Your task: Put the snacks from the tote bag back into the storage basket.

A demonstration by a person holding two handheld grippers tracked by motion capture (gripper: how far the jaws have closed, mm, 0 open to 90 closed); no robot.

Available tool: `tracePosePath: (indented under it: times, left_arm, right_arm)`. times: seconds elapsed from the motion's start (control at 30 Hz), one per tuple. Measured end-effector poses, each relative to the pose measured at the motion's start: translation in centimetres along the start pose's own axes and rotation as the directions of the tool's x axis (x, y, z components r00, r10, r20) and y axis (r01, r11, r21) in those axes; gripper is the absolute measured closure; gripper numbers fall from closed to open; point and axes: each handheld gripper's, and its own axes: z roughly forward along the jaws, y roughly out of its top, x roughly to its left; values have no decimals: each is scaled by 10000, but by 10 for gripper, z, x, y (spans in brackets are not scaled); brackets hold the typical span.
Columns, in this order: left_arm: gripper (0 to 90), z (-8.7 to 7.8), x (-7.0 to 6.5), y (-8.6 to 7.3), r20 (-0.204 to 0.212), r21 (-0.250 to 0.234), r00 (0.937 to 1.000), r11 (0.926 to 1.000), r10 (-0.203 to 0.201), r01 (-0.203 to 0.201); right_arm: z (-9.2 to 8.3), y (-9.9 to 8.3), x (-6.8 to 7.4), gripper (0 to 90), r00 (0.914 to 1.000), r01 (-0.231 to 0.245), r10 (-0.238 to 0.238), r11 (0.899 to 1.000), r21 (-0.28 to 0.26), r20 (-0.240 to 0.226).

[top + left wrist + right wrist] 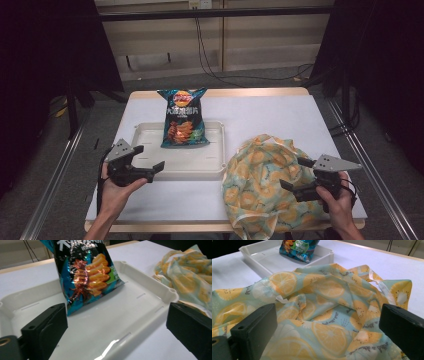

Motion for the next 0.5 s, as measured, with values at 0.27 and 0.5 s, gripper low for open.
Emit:
tracePosePath:
  times: [0.27, 0.5]
  left_arm:
    - [26, -22, -13, -23, -267, -173, 9991, 9994, -314, 309]
    - [21, -33, -34, -35, -90, -224, 9998, 9996, -158, 156]
  right_arm:
    - [0, 1, 1, 10, 10000, 4, -4, 10000, -4, -4]
    - [2, 1, 2, 12, 9997, 99, -99, 10000, -10, 233]
